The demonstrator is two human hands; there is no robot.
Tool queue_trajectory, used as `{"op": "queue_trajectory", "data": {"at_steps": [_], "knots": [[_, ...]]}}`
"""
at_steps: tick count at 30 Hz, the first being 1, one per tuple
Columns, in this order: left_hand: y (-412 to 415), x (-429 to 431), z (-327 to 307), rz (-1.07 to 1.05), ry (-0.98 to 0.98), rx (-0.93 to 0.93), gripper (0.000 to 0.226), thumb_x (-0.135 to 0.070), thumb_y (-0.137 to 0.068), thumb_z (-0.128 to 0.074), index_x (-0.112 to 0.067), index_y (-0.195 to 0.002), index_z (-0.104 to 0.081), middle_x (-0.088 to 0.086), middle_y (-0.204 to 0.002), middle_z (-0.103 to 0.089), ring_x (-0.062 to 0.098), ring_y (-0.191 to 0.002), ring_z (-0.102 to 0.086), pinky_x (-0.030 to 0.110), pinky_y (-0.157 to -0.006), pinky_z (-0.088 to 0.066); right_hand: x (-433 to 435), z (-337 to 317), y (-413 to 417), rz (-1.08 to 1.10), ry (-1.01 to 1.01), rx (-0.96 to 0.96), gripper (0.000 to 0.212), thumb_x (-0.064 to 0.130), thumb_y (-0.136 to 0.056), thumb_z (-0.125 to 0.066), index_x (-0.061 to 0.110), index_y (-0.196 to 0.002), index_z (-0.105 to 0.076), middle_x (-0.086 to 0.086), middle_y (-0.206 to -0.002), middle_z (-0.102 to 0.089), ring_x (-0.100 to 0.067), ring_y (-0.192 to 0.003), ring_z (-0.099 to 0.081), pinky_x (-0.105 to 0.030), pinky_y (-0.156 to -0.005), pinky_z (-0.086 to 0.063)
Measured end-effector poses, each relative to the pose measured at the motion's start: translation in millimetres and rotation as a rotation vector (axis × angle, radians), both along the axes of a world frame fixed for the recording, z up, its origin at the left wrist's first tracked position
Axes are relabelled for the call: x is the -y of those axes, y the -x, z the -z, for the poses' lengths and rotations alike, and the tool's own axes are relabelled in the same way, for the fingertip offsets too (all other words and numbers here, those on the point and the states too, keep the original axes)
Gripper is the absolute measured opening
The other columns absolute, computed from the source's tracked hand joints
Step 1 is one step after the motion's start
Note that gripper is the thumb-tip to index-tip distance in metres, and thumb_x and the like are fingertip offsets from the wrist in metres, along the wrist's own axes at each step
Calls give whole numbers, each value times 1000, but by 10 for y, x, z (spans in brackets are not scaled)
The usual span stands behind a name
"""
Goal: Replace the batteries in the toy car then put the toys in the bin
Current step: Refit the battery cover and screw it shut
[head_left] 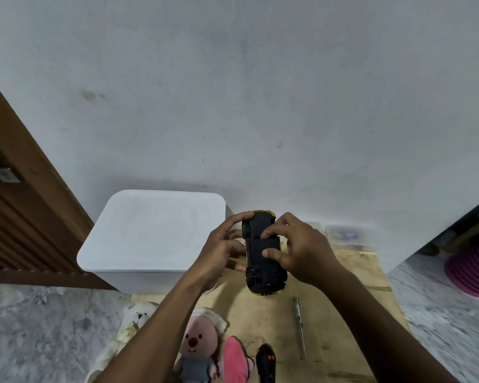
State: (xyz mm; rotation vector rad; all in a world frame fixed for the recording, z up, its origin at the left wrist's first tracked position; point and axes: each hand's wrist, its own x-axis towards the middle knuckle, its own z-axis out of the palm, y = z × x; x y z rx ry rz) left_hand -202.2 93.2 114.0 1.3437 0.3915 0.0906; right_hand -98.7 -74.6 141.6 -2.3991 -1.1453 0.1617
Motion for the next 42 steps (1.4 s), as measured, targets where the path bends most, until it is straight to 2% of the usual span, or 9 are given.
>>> {"op": "queue_trajectory", "data": {"at_steps": [3, 7, 9, 14, 18, 29, 31, 33, 42], "knots": [[21, 13, 9, -3, -30, 35, 57, 5, -92, -54, -40, -125, -63, 9, -115, -71, 23, -83, -68, 34, -59, -55, -15, 17, -2, -4, -19, 12, 27, 41, -82, -75, 36, -108, -67, 15, -107, -53, -3, -74, -48, -17, -62, -31], [21, 45, 42, -46, -61, 75, 51, -4, -90, -71, -40, -126, -62, 13, -123, -64, 28, -99, -69, 31, -59, -57, -8, 77, 22, 1, -125, 0, 33, 35, -79, -79, 34, -110, -68, 13, -102, -59, 8, -67, -49, -17, -61, -32], [15, 52, 39, -50, -68, 85, 51, -4, -90, -72, -40, -126, -62, 14, -123, -64, 26, -95, -70, 30, -59, -57, 8, 114, 46, 26, -226, -18, 37, 28, -78, -82, 27, -112, -69, 9, -99, -63, 12, -68, -52, -14, -59, -31], [5, 57, 69, -58, -109, 116, 54, -2, -87, -74, -39, -124, -63, 5, -122, -67, 29, -110, -65, 34, -65, -59, 14, 179, 39, 166, -315, -39, 17, 29, -81, -80, 27, -97, -74, 12, -87, -65, 8, -70, -54, -16, -57, -32], [-5, 88, 110, -61, -123, 151, 55, 1, -86, -74, -36, -125, -63, 3, -125, -65, 18, -125, -55, 38, -67, -61, 17, 201, 38, 198, -353, -17, 7, 28, -83, -79, 29, -89, -76, 13, -83, -66, 2, -65, -54, -18, -57, -33], [-8, 95, 137, -59, -145, 172, 55, 2, -86, -74, -33, -127, -63, -2, -126, -64, 7, -120, -57, 40, -67, -62, 7, 244, 14, 215, -381, -217, 5, 18, -89, -72, 23, -89, -73, 8, -83, -61, -8, -78, -57, -25, -65, -43], [-4, 103, 123, -60, -135, 165, 56, 4, -86, -73, -32, -128, -62, -2, -126, -63, -4, -116, -58, 38, -65, -61, 17, 252, 22, 213, -406, -211, 6, 17, -89, -72, 23, -89, -73, 6, -84, -63, -9, -82, -59, -27, -67, -48], [-3, 104, 121, -64, -152, 161, 56, 3, -85, -74, -33, -127, -63, -7, -126, -63, -12, -113, -56, 38, -67, -61, 30, 272, 32, 212, -427, -190, 7, 15, -88, -73, 22, -89, -72, 7, -84, -63, -8, -82, -60, -25, -68, -48], [-2, 121, 68, -58, -129, 168, 56, 3, -86, -74, -32, -128, -62, -3, -126, -63, -11, -110, -58, 35, -65, -60, 43, 309, 43, 225, -536, -238, 13, 11, -88, -72, 23, -88, -72, 8, -81, -63, -9, -80, -60, -14, -65, -42]]}}
